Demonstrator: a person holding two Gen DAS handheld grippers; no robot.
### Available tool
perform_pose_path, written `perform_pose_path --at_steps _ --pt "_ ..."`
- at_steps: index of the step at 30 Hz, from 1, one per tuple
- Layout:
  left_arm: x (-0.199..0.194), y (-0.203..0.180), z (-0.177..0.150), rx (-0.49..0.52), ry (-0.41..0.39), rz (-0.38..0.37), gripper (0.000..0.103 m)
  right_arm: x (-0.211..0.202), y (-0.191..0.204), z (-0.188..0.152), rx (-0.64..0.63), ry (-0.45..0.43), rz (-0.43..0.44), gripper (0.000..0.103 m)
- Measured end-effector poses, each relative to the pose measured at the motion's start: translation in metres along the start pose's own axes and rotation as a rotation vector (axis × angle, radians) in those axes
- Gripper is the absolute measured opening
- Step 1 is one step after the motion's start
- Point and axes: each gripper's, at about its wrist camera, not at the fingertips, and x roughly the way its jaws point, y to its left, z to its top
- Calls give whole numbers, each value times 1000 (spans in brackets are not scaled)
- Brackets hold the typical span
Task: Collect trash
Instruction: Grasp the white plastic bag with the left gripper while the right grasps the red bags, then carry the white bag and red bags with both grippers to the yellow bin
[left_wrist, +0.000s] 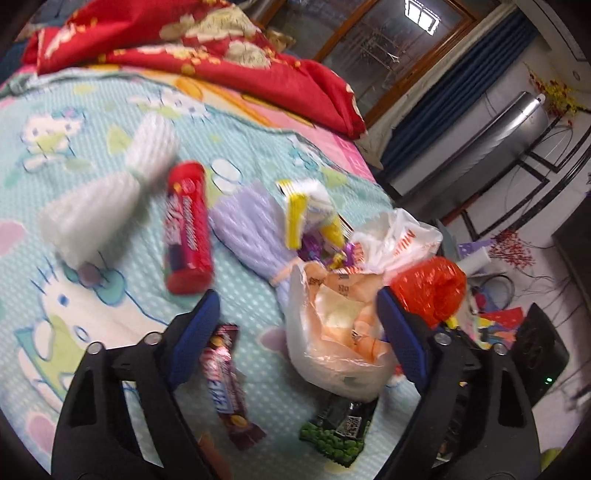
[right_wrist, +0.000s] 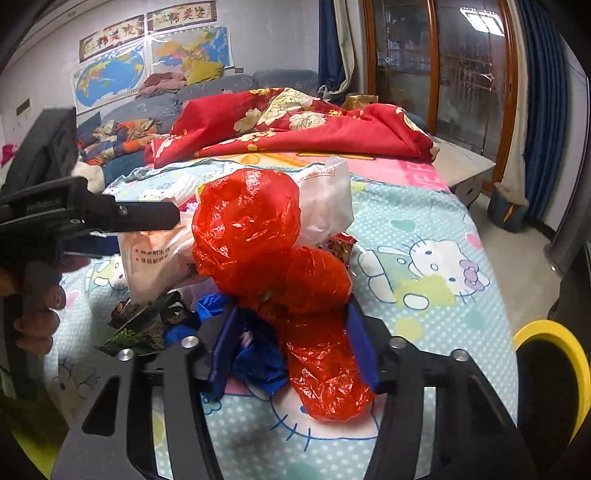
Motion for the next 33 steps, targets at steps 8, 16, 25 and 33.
perform_pose_path --at_steps 8,16,25,33 --pt "2 -19 -12 40 39 -52 39 -21 -7 -3 63 -48 5 42" --pt "-16 -34 -2 105 -38 -42 31 -49 -17 -4 114 -109 -6 42" --pt "-35 -58 5 174 -117 -44 30 -73 -35 -5 183 -158 -41 42" --pt "-37 -88 0 251 -141 -52 30 -93 -57 -8 256 -189 -87 42"
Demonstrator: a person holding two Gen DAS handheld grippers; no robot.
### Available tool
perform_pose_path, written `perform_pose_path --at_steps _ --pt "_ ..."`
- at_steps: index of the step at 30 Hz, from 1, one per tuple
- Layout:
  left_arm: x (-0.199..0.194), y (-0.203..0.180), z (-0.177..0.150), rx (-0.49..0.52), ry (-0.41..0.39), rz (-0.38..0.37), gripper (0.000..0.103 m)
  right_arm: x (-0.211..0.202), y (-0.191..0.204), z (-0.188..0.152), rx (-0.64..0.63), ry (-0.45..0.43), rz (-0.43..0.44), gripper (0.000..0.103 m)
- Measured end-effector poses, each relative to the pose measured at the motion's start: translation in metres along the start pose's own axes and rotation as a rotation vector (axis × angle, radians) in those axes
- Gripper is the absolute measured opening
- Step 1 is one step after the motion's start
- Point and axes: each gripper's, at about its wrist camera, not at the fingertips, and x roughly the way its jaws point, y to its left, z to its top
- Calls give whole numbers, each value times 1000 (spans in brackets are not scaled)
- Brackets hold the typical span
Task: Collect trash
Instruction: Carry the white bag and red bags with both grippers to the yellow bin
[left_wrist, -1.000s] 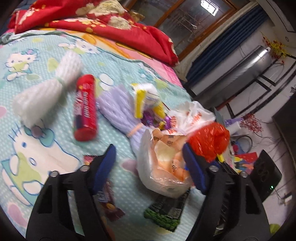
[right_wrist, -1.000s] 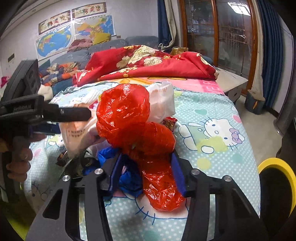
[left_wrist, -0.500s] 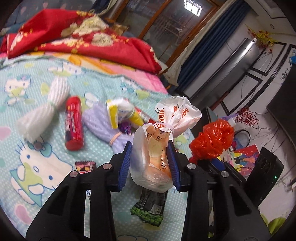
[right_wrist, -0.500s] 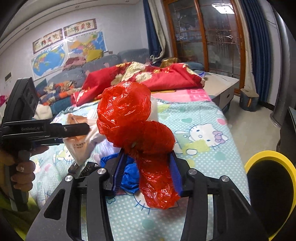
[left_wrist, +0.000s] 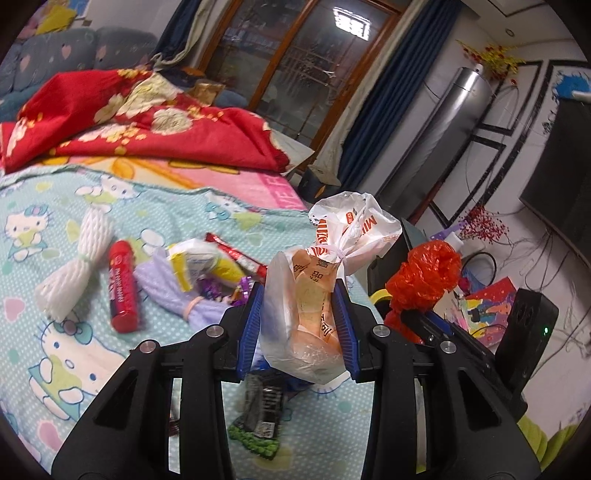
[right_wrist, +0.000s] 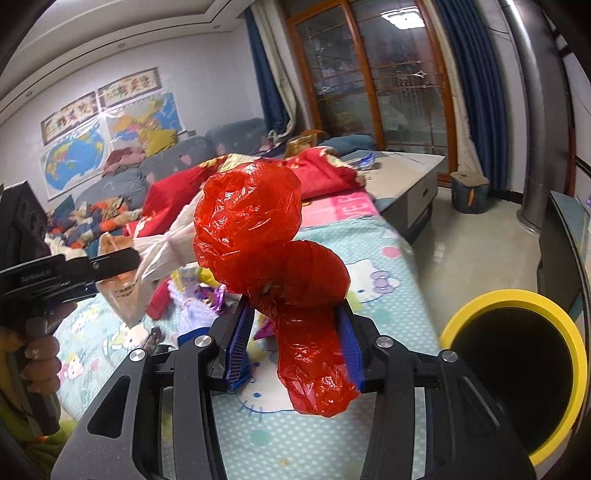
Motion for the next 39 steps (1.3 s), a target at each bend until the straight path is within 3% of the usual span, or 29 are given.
perform_pose_path --at_steps 26,39 --pt "57 -94 -22 196 100 -77 30 -55 -118 -2 254 -117 -222 42" --pt "90 -136 -45 292 176 -94 30 -71 -172 -13 381 -94 -280 42"
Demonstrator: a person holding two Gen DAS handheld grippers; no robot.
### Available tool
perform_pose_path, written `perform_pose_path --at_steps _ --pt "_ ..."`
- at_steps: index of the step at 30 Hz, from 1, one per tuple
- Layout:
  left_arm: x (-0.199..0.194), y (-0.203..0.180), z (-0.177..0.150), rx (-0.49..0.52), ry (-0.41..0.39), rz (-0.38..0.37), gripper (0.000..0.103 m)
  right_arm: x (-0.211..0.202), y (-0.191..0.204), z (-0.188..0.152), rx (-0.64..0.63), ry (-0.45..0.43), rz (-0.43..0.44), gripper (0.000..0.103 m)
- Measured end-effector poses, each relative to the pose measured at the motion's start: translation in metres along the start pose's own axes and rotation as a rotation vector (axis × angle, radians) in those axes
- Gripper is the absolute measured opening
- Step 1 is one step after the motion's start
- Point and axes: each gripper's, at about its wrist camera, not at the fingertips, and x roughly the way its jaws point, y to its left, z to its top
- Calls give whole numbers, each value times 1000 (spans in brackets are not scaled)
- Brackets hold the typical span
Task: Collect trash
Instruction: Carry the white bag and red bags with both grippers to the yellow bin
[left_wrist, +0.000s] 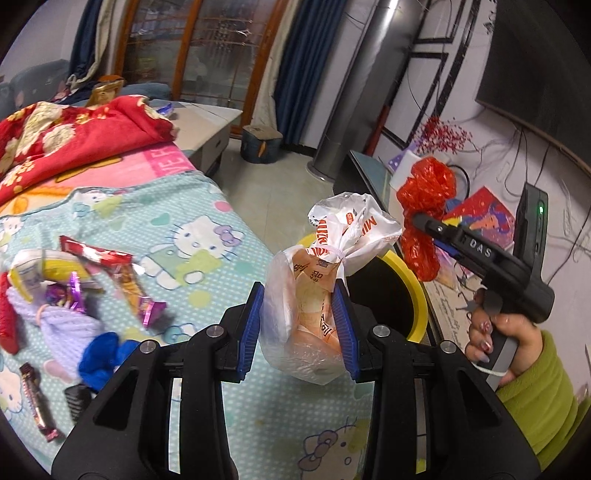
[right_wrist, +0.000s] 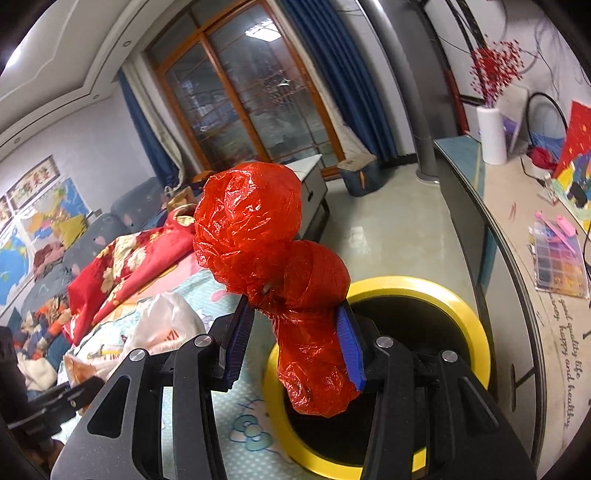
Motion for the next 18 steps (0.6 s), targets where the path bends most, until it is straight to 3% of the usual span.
perform_pose_path --at_steps 15,16,18 --pt "55 -39 -15 93 117 12 30 12 -51 -3 110 67 -30 44" --pt "58 -41 -15 96 122 9 31 13 -52 -3 113 71 -29 45" --pt "63 -45 -15 95 126 6 35 13 -55 -3 112 70 -38 56"
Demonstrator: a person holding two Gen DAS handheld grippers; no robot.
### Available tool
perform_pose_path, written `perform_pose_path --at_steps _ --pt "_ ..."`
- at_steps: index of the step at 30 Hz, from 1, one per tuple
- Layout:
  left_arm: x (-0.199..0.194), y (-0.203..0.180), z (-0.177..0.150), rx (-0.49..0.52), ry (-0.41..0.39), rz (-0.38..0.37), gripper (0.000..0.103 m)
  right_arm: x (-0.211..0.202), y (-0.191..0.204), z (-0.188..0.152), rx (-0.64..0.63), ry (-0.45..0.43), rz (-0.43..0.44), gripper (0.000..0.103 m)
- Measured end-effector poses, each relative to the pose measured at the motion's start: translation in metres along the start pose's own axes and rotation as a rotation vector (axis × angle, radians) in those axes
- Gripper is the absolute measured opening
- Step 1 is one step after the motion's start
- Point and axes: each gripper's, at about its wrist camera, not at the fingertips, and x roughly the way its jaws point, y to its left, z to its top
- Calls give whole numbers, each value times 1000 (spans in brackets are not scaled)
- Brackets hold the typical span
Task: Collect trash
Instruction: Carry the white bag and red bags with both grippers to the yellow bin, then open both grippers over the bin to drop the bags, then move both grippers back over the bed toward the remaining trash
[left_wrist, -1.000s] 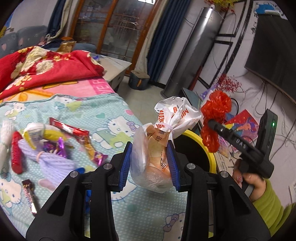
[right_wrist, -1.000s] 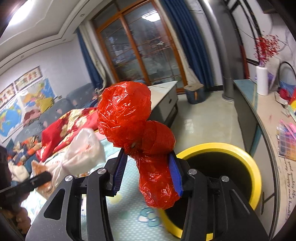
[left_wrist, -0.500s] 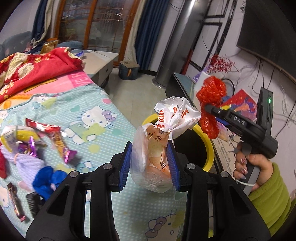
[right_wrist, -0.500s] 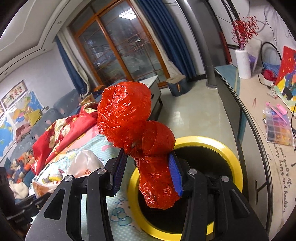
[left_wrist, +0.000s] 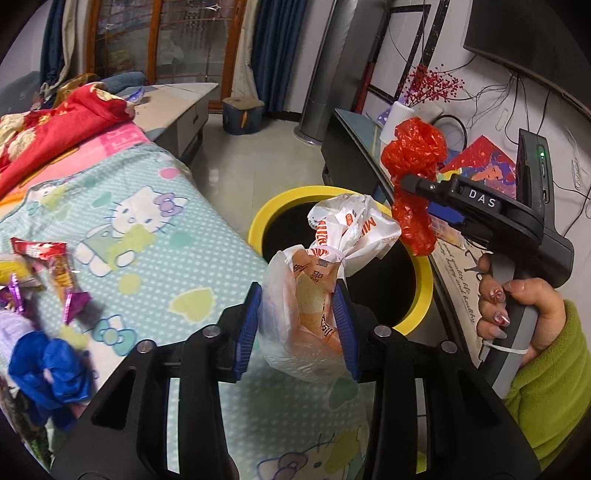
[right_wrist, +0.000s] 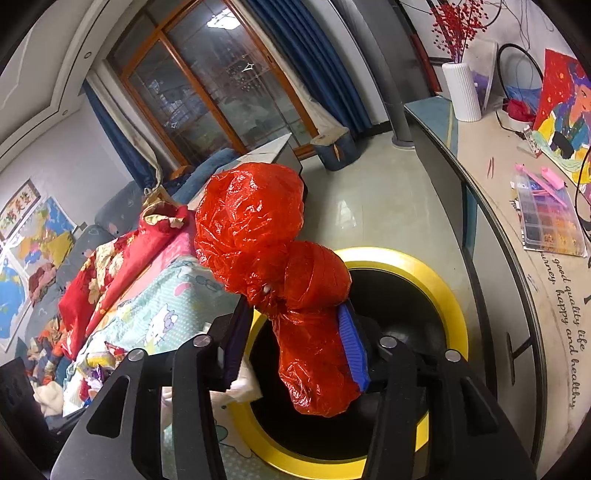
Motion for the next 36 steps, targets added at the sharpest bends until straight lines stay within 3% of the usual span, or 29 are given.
perform_pose_path --at_steps 4,9,19,36 --pt "2 -1 3 -19 -33 -20 67 -2 -5 1 4 -16 -31 70" --pt "-6 2 5 -32 -85 -34 85 -2 -8 -1 -2 -20 -55 70" --pt "-28 18 9 -89 -160 -10 89 -13 16 -7 -74 -58 -66 72" --pt "-81 62 5 -182 -292 85 90 -29 82 -16 -208 -92 15 78"
